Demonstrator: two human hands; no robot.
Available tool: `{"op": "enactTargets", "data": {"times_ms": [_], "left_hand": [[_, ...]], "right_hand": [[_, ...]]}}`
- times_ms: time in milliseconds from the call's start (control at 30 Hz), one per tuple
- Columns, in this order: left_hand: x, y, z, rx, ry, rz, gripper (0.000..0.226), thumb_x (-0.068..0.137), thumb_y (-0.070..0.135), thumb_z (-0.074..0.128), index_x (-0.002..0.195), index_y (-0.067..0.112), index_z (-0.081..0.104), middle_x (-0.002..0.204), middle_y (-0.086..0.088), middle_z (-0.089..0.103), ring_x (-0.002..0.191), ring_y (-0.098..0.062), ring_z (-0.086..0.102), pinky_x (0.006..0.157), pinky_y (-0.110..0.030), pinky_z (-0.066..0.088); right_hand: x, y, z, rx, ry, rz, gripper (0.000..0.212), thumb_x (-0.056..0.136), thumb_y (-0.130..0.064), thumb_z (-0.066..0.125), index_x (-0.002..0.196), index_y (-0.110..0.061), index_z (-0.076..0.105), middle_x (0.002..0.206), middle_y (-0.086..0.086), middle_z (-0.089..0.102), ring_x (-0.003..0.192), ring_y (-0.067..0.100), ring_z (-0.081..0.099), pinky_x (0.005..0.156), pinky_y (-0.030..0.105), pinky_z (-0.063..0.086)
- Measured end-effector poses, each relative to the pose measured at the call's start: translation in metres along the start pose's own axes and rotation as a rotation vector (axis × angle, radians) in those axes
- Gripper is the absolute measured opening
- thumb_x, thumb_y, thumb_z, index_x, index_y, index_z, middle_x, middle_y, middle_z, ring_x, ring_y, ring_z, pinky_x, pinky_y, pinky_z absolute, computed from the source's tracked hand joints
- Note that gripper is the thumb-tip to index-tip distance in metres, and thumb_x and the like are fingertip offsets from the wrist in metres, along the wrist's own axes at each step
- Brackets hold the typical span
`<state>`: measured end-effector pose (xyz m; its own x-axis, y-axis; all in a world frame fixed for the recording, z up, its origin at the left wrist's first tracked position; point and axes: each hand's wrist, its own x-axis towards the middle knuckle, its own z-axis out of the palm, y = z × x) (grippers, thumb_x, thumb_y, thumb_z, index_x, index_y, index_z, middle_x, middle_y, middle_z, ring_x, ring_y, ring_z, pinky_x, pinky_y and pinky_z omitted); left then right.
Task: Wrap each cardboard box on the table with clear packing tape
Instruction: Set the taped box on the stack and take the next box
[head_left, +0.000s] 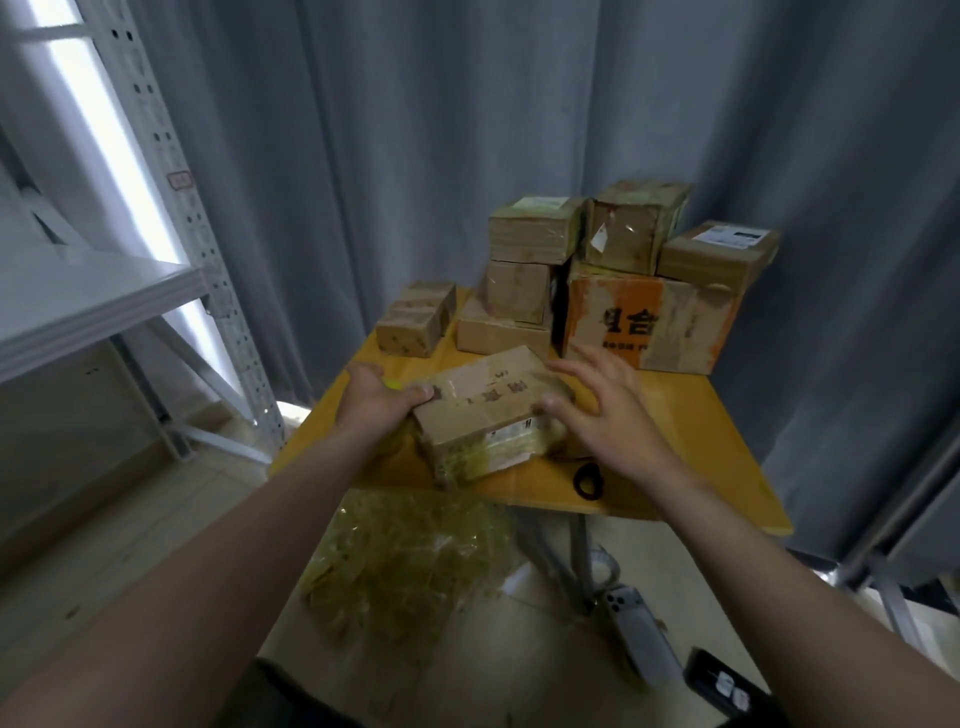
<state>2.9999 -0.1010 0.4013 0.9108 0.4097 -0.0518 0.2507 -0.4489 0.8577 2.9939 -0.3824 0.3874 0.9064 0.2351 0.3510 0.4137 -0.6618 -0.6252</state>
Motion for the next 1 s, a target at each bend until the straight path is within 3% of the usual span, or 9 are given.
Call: {"op": "enactTargets", "data": {"times_ms": [100, 200, 367, 567, 733, 867, 933, 1000], "left_hand": [[0.01, 0.005, 0.011, 0.02, -0.008, 0.027, 0.082, 0.082, 0.036, 0.085, 0.144, 0.005, 0.041, 0.149, -0.012, 0.048, 0.135, -0.032, 0.047, 0.097, -0.035, 0.039], [0.021, 0.008, 0.02, 0.001, -0.014, 0.038, 0.082, 0.08, 0.036, 0.087, 0.143, 0.004, 0.045, 0.147, -0.011, 0.05, 0.134, -0.031, 0.048, 0.098, -0.034, 0.039], [0.027, 0.002, 0.024, -0.022, -0.018, 0.054, 0.067, 0.082, 0.036, 0.085, 0.132, 0.009, 0.05, 0.12, -0.002, 0.048, 0.112, -0.023, 0.049, 0.086, -0.031, 0.036], [0.029, 0.002, 0.027, -0.056, -0.043, 0.05, 0.057, 0.085, 0.038, 0.082, 0.123, 0.012, 0.05, 0.117, -0.002, 0.048, 0.107, -0.021, 0.046, 0.084, -0.03, 0.036], [0.028, 0.0, 0.027, -0.076, -0.052, 0.032, 0.052, 0.087, 0.037, 0.081, 0.117, 0.015, 0.044, 0.116, -0.002, 0.047, 0.109, -0.023, 0.048, 0.083, -0.032, 0.037], [0.022, -0.001, 0.023, -0.117, -0.055, 0.013, 0.063, 0.085, 0.038, 0.082, 0.127, 0.015, 0.042, 0.121, -0.002, 0.047, 0.112, -0.023, 0.049, 0.089, -0.034, 0.04], [0.017, -0.002, 0.019, -0.147, -0.057, 0.002, 0.064, 0.085, 0.035, 0.083, 0.129, 0.014, 0.042, 0.121, -0.003, 0.048, 0.112, -0.024, 0.051, 0.087, -0.032, 0.042], [0.009, 0.0, 0.012, -0.177, -0.057, -0.011, 0.06, 0.084, 0.028, 0.084, 0.125, 0.014, 0.042, 0.114, -0.002, 0.05, 0.096, -0.018, 0.055, 0.071, -0.024, 0.048]], "right_hand": [[0.018, -0.027, 0.012, -0.104, -0.198, -0.201, 0.058, 0.091, -0.068, 0.058, 0.144, -0.045, 0.055, 0.163, -0.021, 0.034, 0.154, 0.01, 0.018, 0.126, 0.051, 0.019], [0.033, -0.042, 0.034, -0.354, -0.295, -0.276, 0.065, 0.088, -0.078, 0.053, 0.144, -0.046, 0.053, 0.157, -0.019, 0.043, 0.147, 0.015, 0.03, 0.12, 0.049, 0.028], [0.035, -0.034, 0.061, -0.646, -0.075, -0.433, 0.067, 0.085, -0.082, 0.05, 0.138, -0.04, 0.055, 0.124, -0.01, 0.058, 0.11, 0.021, 0.049, 0.091, 0.041, 0.043], [0.028, -0.026, 0.067, -0.776, -0.012, -0.466, 0.084, 0.071, -0.072, 0.073, 0.142, -0.036, 0.045, 0.13, -0.001, 0.054, 0.115, 0.029, 0.048, 0.093, 0.047, 0.042], [0.021, -0.034, 0.072, -0.806, -0.002, -0.377, 0.093, 0.068, -0.07, 0.079, 0.146, -0.038, 0.041, 0.134, -0.002, 0.054, 0.12, 0.033, 0.047, 0.094, 0.05, 0.041], [0.024, -0.028, 0.063, -0.634, -0.133, -0.415, 0.08, 0.082, -0.062, 0.073, 0.152, -0.046, 0.037, 0.15, -0.012, 0.049, 0.125, 0.028, 0.041, 0.102, 0.047, 0.041], [0.029, -0.026, 0.052, -0.491, -0.23, -0.401, 0.068, 0.089, -0.065, 0.063, 0.151, -0.051, 0.04, 0.156, -0.016, 0.043, 0.129, 0.023, 0.036, 0.108, 0.047, 0.039], [0.029, -0.032, 0.049, -0.416, -0.288, -0.28, 0.065, 0.088, -0.083, 0.042, 0.146, -0.055, 0.041, 0.161, -0.017, 0.034, 0.142, 0.026, 0.024, 0.119, 0.055, 0.025]]}}
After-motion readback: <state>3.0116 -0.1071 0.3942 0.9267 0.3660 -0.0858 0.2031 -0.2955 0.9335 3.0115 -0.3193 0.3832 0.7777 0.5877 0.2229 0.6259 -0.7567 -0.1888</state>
